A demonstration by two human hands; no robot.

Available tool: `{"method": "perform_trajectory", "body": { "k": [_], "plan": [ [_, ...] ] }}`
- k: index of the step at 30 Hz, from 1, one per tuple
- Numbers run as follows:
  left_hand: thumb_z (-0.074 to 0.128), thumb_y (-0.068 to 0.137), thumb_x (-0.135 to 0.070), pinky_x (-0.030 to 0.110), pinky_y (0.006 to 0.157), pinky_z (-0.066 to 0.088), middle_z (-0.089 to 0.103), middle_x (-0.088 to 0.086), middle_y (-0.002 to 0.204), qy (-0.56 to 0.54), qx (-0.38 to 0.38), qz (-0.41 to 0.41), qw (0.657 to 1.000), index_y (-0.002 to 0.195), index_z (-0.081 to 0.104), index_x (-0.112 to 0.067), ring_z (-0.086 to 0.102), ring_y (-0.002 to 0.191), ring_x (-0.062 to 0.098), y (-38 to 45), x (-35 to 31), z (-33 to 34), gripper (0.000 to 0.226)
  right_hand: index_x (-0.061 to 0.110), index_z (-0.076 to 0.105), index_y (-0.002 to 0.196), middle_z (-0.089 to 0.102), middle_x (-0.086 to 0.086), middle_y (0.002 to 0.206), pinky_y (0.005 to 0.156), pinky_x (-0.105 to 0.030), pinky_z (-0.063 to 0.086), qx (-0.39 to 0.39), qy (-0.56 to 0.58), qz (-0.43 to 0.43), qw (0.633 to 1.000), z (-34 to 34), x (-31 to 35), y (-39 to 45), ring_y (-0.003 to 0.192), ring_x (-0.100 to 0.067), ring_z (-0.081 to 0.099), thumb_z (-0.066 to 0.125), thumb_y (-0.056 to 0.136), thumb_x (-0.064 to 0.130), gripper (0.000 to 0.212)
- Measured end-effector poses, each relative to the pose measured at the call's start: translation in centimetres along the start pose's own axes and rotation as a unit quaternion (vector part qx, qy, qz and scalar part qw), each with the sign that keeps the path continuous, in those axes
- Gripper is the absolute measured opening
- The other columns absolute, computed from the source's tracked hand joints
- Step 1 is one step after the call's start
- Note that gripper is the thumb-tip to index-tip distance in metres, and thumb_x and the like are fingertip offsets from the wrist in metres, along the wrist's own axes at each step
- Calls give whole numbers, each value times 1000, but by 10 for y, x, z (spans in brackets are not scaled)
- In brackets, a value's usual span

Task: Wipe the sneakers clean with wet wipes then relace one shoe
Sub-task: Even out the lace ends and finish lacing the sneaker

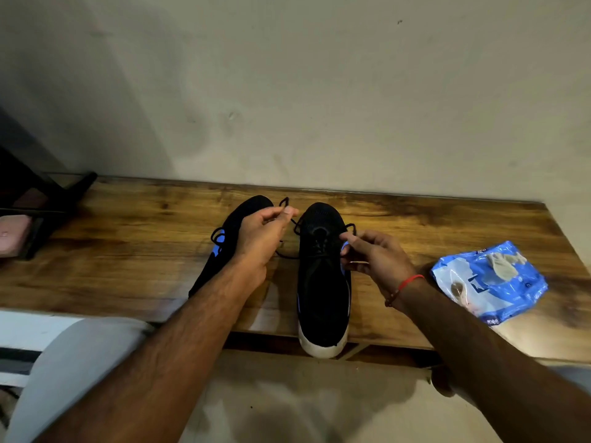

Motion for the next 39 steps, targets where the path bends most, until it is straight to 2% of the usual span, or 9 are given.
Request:
{"method": "perform_trajectory", "body": {
  "k": [6,10,13,17,22,26,29,34,39],
  "plan": [
    [68,96,-21,25,72,53,73,1,81,-1,152,89,984,107,78,-18,65,79,8,-18,-32,45,15,19,64,117,70,7,101,83,-19,53,113,-200,-163,960,48,44,-14,93,-2,66,63,96,18,21],
    [64,99,-14,22,72,55,71,-2,79,5,197,149,969,110,75,-12,68,82,5,-30,-46,65,16,18,62,99,68,-1,90,72,-33,55,133,-355,-211,901,63,53,-24,80,-12,64,61,96,20,3],
    [60,100,-7,21,79,57,71,6,84,0,198,172,965,113,73,-6,68,83,8,-32,-50,66,18,5,64,91,67,-19,86,69,-55,52,156,-372,-197,894,67,48,-25,78,-36,63,54,92,8,10],
    [63,100,-12,37,98,56,77,5,104,47,151,196,968,111,76,-20,70,102,15,-22,-48,57,19,14,66,99,68,-18,88,68,-55,53,172,-340,-210,900,70,51,-30,79,-38,64,54,91,36,27],
    [59,102,-18,27,76,59,74,9,114,68,203,161,963,117,74,-18,70,96,13,-28,-41,68,21,18,69,90,70,-10,83,73,-49,52,123,-285,-181,933,58,46,-17,76,-23,65,53,101,28,22],
    [56,104,-25,16,90,54,72,-11,116,181,187,209,943,125,71,-22,65,106,-4,-28,-45,64,26,24,71,85,68,2,73,70,-43,50,88,-256,-151,951,48,41,-7,72,-19,63,52,100,39,29],
    [60,102,-24,26,104,50,69,-6,127,279,168,199,924,133,66,-22,62,118,3,-17,-36,57,32,20,71,84,62,2,68,69,-41,46,55,-247,-132,958,37,38,0,67,-17,57,51,101,40,33],
    [66,98,-16,-4,71,42,77,-11,102,269,34,197,942,117,74,-23,62,85,-17,-1,-36,25,23,18,75,93,62,6,61,72,-30,50,17,-216,-99,971,25,31,10,64,-7,59,56,100,33,25],
    [70,95,-17,-3,76,42,77,-13,91,179,-16,229,957,117,74,-21,65,88,-18,-10,-47,18,23,18,74,101,65,5,66,72,-30,50,13,-243,-94,965,29,30,7,64,-6,60,58,99,27,18]
  ]
}}
Point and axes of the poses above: each hand's wrist, its own y-axis towards the middle knuckle, its own z-axis out of the palm, x = y × z, the point moved 10 cm from there along y, towards the middle knuckle
